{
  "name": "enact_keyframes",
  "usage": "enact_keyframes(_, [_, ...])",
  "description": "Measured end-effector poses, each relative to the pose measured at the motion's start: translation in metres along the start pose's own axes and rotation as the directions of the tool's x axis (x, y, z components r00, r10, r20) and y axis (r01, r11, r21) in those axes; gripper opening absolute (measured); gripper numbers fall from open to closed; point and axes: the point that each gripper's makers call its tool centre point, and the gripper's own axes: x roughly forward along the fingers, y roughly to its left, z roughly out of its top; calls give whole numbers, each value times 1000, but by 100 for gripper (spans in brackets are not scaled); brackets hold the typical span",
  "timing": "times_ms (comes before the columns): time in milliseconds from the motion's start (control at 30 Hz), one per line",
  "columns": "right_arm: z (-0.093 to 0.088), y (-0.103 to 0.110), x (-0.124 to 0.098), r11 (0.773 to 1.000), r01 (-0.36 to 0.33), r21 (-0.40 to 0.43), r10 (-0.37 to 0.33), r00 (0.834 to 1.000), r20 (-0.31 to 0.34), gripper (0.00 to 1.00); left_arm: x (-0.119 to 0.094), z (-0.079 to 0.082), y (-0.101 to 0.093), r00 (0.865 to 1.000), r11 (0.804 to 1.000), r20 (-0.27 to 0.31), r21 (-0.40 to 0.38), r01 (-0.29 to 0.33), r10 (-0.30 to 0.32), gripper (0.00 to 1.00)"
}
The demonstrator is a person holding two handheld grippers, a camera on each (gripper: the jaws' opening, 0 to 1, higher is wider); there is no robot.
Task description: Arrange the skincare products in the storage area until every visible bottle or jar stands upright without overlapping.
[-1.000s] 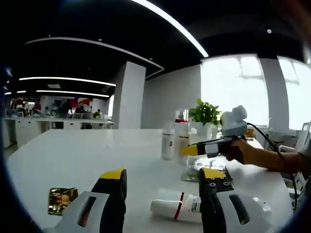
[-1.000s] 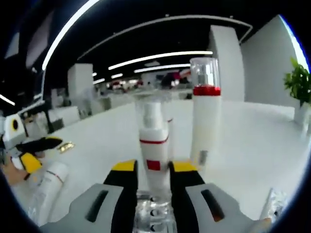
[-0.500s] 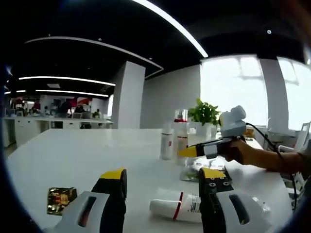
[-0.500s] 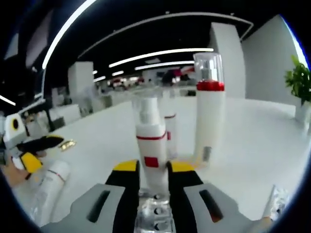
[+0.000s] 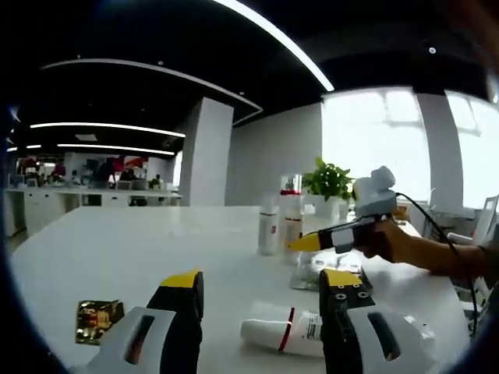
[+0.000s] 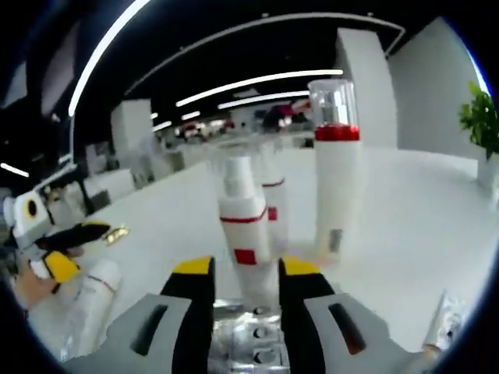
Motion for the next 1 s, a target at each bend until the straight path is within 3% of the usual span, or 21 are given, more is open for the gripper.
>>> enact_keyframes(133, [-12,3,7,1000,-17,-25,15,999,-52,82,-1,-1,-1,1000,1000,-3,2,-5,6,61])
enact_keyframes(200, [-7,0,6,999,7,-46,-9,1000,-25,87,-1,-1,0,1000,1000,-1,-1,-3,3,61])
enact_keyframes(233, [6,0,5,995,15,-96,-10,999,50,88,-1,0,0,1000,1000,0,-2,-3,3,61])
enact_keyframes(267, [13,2,3,994,18,-112,-8,996,86,90,-1,0,0,1000,1000,1,-2,-3,3,61])
enact_keyframes(333, [18,7,-4,995,13,-99,-3,995,103,92,-1,0,0,1000,1000,2,-4,-3,3,61])
enact_keyframes(367, [27,8,-4,995,12,-100,3,990,141,93,-1,0,1,1000,1000,1,-3,-3,3,62])
enact_keyframes(433, [43,2,-13,992,72,-108,-45,972,231,96,-1,0,1,1000,1000,3,-3,-2,2,62])
enact_keyframes(500, [47,-3,-18,987,116,-109,-86,964,254,98,-1,0,0,1000,1000,3,-3,-3,3,63])
enact_keyframes(567, [61,-11,-27,979,176,-101,-134,935,327,100,-1,0,1,1000,1000,4,-4,-4,4,64])
enact_keyframes(633, [76,-22,-40,968,242,-68,-196,897,397,100,-1,0,1,1000,1000,5,-5,-6,6,65])
enact_keyframes(700, [94,-32,-57,956,290,-42,-235,842,485,100,-1,0,1,1000,1000,5,-6,-8,8,66])
enact_keyframes(733, [105,-37,-69,949,316,-17,-257,801,540,100,-1,0,3,1000,1000,6,-7,-10,10,67])
enact_keyframes(767, [111,-42,-78,941,339,0,-277,771,574,100,-1,0,4,1000,1000,6,-8,-12,12,68])
enact_keyframes(800, [114,-44,-82,937,350,3,-285,757,588,100,0,0,5,1000,1000,5,-9,-15,15,69])
enact_keyframes(833, [125,-50,-96,925,381,8,-298,710,638,100,0,0,6,1000,1000,5,-9,-18,18,71])
enact_keyframes(867, [128,-51,-99,922,386,13,-301,696,652,100,0,0,6,1000,1000,5,-9,-21,21,72])
enact_keyframes(900, [135,-55,-110,916,400,42,-315,649,693,100,-1,1,6,1000,1000,6,-10,-24,24,73])
enact_keyframes(967, [145,-59,-126,919,386,79,-310,588,747,100,-1,1,7,999,999,9,-16,-32,32,76])
enact_keyframes(1000, [148,-60,-130,921,379,91,-309,568,763,100,-1,2,8,999,999,12,-19,-35,35,79])
